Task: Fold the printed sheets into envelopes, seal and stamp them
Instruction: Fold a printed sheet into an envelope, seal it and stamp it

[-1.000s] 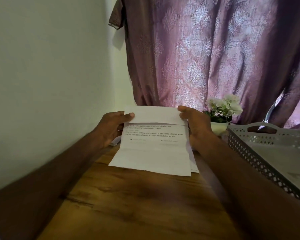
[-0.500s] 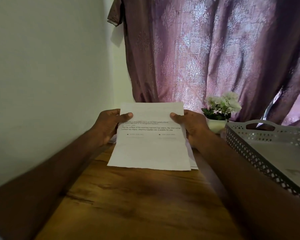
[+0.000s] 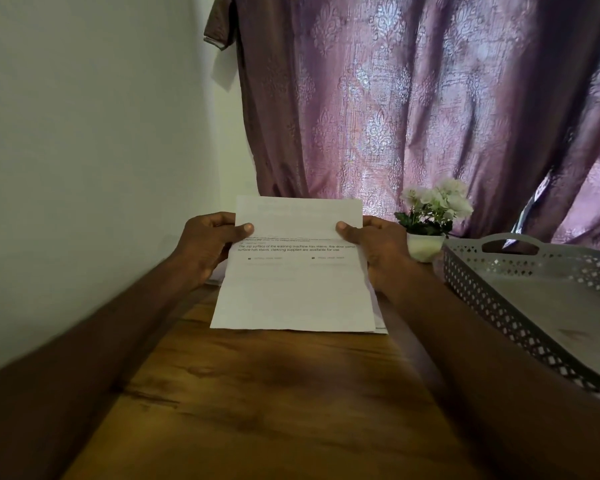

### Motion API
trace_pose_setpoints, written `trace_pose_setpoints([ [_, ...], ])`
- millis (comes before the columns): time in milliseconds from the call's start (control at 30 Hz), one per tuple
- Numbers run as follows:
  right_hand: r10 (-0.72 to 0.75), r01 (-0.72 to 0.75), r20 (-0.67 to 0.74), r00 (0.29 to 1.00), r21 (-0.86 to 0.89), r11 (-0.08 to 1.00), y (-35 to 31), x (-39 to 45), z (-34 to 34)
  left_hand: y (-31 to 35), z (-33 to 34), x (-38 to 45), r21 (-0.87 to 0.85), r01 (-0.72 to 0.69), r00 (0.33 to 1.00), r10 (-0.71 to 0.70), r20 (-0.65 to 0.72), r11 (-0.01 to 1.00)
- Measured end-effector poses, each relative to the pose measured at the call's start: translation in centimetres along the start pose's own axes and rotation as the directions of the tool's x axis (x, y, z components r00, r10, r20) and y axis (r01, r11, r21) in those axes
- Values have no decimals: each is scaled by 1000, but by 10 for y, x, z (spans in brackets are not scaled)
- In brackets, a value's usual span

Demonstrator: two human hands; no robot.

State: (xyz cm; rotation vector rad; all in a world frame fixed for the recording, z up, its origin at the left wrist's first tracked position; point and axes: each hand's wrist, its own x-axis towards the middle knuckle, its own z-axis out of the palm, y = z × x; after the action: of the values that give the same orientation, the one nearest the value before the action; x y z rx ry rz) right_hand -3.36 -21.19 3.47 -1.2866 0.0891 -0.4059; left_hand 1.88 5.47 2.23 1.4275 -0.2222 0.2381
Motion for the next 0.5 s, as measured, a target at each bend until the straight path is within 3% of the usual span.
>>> trace_pose_setpoints([
  [500, 21, -22, -17, 1000, -39, 999, 3, 13, 2, 0, -2, 3, -81, 73, 997, -73, 2, 994],
])
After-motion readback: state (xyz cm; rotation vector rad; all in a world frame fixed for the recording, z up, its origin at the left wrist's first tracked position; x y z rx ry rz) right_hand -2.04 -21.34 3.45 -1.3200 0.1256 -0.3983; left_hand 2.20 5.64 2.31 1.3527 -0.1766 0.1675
